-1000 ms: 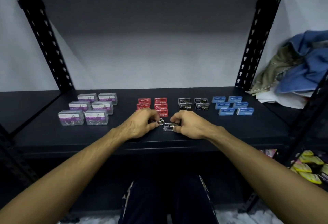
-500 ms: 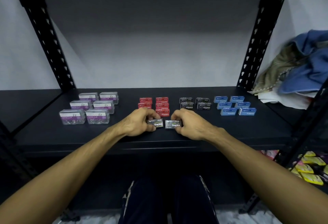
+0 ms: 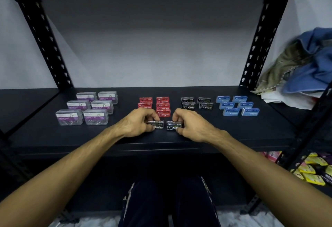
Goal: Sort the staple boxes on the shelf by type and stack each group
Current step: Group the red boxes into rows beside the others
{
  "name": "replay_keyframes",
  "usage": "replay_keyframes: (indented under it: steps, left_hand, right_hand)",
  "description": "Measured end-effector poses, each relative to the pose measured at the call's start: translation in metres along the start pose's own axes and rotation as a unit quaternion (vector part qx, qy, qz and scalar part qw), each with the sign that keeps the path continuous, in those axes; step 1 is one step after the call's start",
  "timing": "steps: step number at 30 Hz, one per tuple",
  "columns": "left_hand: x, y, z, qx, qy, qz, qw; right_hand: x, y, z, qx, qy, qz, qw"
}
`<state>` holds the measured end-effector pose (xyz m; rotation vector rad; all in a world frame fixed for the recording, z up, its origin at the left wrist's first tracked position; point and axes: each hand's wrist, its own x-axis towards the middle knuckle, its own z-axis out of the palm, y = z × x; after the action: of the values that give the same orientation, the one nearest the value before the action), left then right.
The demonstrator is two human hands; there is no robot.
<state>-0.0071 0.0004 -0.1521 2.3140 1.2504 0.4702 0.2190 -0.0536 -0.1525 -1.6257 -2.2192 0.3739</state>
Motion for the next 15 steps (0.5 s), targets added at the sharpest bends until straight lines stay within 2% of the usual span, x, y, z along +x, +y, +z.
replay_keyframes:
  steps: [8,15]
  left_hand:
    - [0.001,0.001,-0.003,0.014,0.006,0.0,1.0]
    - [0.018,0.028,-0.002,0.003,0.051,0.039,0.998]
  right_hand:
    - [0.0,0.008,0.0,0.008,0.001,0.001,1.0]
    - [-0.008,0.033,-0.024,-0.046,0.054,0.048,0.996]
